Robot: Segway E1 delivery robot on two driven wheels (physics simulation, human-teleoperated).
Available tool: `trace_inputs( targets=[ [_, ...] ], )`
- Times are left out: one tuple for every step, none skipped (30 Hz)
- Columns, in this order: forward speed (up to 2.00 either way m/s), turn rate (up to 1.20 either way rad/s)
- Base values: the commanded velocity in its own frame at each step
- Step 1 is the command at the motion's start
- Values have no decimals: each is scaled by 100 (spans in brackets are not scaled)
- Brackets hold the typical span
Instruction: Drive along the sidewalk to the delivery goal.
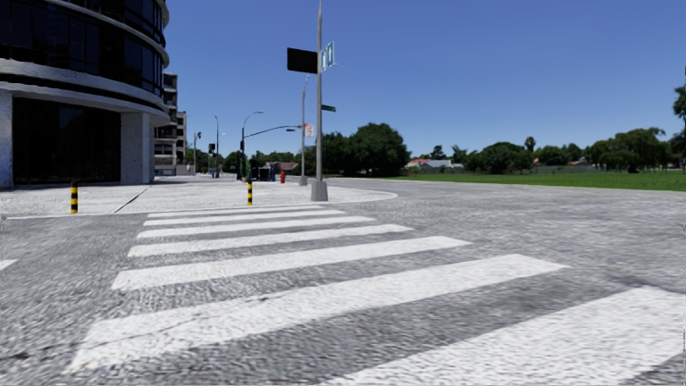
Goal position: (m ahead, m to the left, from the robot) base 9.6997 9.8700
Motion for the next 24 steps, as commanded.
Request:
trace_inputs(
  targets=[
    [157, 52],
    [156, 52],
    [155, 52],
    [155, 52],
    [154, 52],
    [153, 52],
    [153, 52],
    [152, 52],
    [152, 52],
    [152, 52],
    [152, 52],
    [152, 52],
    [151, 52],
    [151, 52],
    [151, 47],
    [151, 47],
    [151, 43],
    [151, 42],
    [151, 42],
    [151, 42],
    [151, 42],
    [151, 42],
    [151, 42],
    [151, 42]
  ],
)
